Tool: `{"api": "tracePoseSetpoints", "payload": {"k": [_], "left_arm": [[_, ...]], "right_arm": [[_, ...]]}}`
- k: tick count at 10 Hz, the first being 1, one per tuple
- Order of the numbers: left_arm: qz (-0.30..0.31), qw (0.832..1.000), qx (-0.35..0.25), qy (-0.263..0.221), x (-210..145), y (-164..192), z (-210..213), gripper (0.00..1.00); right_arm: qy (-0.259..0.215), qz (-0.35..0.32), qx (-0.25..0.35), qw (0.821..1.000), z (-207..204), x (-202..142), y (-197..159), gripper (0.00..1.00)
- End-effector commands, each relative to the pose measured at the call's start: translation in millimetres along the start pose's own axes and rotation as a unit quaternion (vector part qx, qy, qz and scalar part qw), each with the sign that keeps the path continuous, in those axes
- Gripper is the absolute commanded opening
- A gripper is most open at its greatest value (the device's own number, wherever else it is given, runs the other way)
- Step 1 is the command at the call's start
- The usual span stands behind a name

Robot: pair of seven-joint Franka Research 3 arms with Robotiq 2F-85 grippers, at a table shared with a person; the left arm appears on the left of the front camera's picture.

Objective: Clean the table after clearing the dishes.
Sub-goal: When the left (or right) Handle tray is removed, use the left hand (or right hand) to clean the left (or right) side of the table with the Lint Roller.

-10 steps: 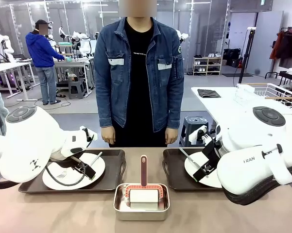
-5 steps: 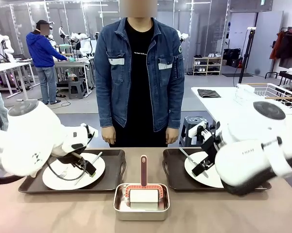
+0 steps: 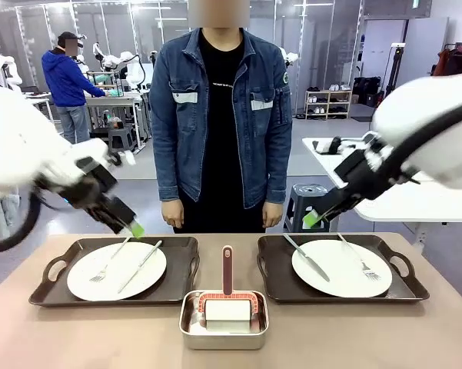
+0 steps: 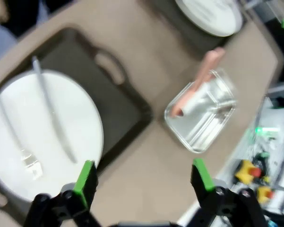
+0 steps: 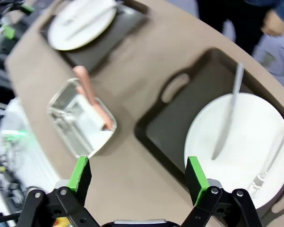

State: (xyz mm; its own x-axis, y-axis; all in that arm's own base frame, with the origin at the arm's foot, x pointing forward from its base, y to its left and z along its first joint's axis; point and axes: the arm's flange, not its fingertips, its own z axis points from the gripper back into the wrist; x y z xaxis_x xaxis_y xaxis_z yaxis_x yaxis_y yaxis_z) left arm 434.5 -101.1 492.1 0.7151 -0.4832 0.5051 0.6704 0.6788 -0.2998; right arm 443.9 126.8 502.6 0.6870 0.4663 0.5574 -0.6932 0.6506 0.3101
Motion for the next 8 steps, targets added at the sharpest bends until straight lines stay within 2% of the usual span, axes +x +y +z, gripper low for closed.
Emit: {"api": "tracePoseSetpoints", "payload": {"k": [1, 2, 3, 4, 6, 7, 8], "left_arm": [[0.04, 0.988, -0.147, -0.037, -19, 33, 58, 1.0], [0.057, 0.973, -0.201, -0.098, -39, 47, 89, 1.0], [0.076, 0.959, -0.235, -0.138, -63, 63, 108, 1.0], [0.122, 0.946, -0.256, -0.157, -91, 83, 123, 1.0], [0.185, 0.919, -0.277, -0.213, -159, 120, 150, 1.0], [0.222, 0.902, -0.281, -0.242, -200, 135, 167, 1.0], [0.247, 0.895, -0.269, -0.256, -234, 143, 185, 1.0]], "right_arm": [[-0.016, -0.08, 0.138, 0.987, 20, -9, -40, 1.0], [-0.056, -0.119, 0.216, 0.968, 38, -24, -58, 1.0], [-0.092, -0.145, 0.273, 0.946, 55, -45, -77, 1.0], [-0.124, -0.18, 0.312, 0.924, 68, -70, -97, 1.0], [-0.181, -0.23, 0.319, 0.901, 99, -131, -130, 1.0], [-0.214, -0.262, 0.312, 0.888, 118, -172, -147, 1.0], [-0.232, -0.285, 0.301, 0.88, 136, -207, -158, 1.0]]}}
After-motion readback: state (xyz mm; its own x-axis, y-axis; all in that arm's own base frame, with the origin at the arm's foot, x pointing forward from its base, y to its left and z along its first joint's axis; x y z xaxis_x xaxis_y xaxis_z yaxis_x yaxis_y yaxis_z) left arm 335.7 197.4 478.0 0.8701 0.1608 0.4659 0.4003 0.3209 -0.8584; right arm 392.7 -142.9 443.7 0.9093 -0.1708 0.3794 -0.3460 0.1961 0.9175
